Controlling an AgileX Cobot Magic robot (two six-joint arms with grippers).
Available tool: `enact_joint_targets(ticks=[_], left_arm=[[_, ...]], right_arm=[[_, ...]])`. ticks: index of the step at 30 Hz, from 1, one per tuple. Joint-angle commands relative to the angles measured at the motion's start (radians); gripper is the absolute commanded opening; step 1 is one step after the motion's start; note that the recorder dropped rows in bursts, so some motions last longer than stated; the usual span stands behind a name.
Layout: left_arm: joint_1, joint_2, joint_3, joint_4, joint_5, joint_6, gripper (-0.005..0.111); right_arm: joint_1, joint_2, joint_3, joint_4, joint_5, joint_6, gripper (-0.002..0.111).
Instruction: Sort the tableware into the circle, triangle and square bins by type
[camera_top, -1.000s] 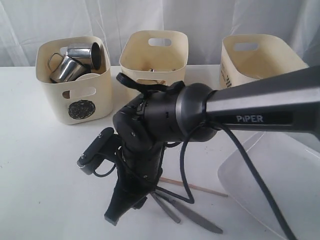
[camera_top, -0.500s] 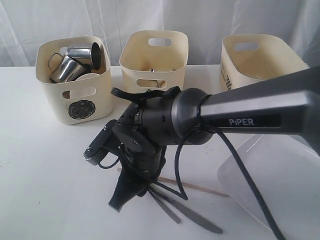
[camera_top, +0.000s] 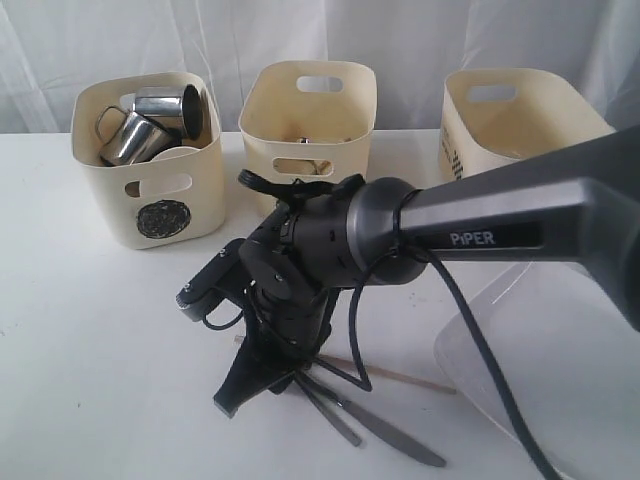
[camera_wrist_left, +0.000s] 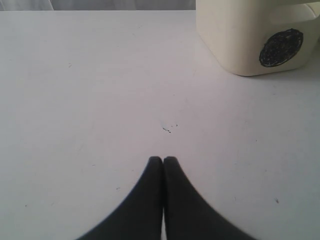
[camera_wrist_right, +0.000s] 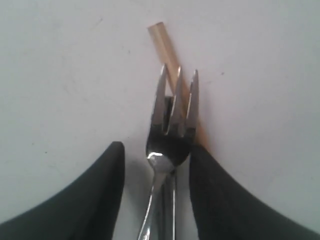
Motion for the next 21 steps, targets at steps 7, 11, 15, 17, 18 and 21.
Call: enact_joint_targets(ticks=[7,11,15,17,18,21], left_arm=[[-0.007,-0.004,0.004,0.0,-0.005,-0.004,0.0],[-0.007,-0.004,0.004,0.0,-0.005,-0.004,0.0],[-0.007,-0.004,0.004,0.0,-0.005,-0.004,0.0],[-0.007,-0.004,0.004,0.0,-0.005,-0.004,0.0],[-0.007,-0.004,0.004,0.0,-0.005,-0.004,0.0],[-0.007,-0.004,0.004,0.0,-0.005,-0.004,0.0]], right_arm=[[-0.005,0.026,0.003,0.004,0.006,-0.007,0.011],[-0.005,0.018,0.003,0.005,0.006,-0.007,0.0],[-0.005,-0.007,0.002,0.005,0.013,-0.007,0.0],[-0.005,-0.036,0.002,0.005,0.021,-0.007,0.0],[-0.005,-0.05,0.002,0.005,0.021,-0.007,0.0],[-0.005,-0.109,0.0,0.005,0.017,0.004,0.0]])
